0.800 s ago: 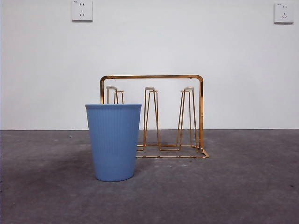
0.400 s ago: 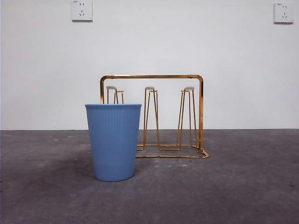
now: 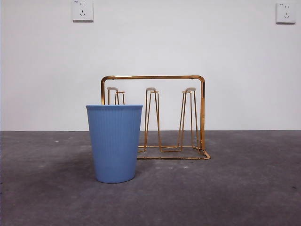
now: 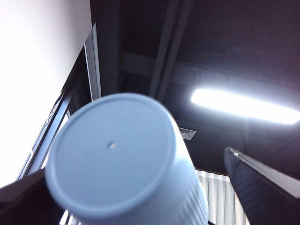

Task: Pick up cup 1,put cup 1 in the cup rack,pick up cup 2,put cup 2 in the cup rack

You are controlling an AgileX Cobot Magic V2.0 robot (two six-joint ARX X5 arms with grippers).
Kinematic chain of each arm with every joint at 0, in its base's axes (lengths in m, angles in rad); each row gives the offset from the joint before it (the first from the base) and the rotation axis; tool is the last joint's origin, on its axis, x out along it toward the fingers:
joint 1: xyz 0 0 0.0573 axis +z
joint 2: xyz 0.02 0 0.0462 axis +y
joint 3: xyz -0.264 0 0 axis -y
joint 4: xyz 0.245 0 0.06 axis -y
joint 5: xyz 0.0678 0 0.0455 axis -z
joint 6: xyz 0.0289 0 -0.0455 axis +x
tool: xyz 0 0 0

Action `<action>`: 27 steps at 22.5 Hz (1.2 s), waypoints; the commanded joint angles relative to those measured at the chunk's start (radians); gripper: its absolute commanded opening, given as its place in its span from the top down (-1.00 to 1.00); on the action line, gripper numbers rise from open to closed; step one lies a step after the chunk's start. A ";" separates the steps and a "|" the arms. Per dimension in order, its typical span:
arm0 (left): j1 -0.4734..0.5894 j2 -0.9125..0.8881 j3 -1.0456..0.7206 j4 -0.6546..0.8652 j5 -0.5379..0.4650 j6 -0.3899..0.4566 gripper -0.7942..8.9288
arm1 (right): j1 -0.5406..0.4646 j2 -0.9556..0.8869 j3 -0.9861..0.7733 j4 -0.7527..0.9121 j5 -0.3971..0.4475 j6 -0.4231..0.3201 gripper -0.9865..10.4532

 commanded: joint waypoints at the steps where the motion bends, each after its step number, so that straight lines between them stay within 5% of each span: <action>1: -0.002 0.002 0.010 0.000 -0.003 0.002 -0.30 | 0.002 0.003 -0.005 0.011 0.005 -0.011 0.86; 4: -0.002 0.002 0.013 0.000 -0.003 0.005 -0.15 | 0.002 0.005 -0.005 0.018 0.006 -0.011 0.86; 9: -0.001 0.002 0.013 -0.008 -0.002 0.005 0.47 | 0.002 0.014 -0.005 0.019 0.005 -0.010 0.85; 14: -0.001 0.002 0.013 -0.052 -0.003 0.005 0.82 | 0.002 0.014 -0.005 0.016 0.000 -0.009 0.85; 18: -0.001 0.002 0.018 -0.052 -0.002 0.005 0.85 | 0.002 0.006 -0.004 -0.016 -0.003 -0.006 0.74; 21: -0.001 0.000 0.018 -0.048 0.001 0.004 0.85 | 0.002 -0.020 -0.004 -0.041 -0.004 -0.011 0.39; 27: 0.000 -0.003 0.018 -0.045 0.002 0.000 0.85 | 0.000 -0.139 -0.004 -0.193 0.029 -0.093 0.38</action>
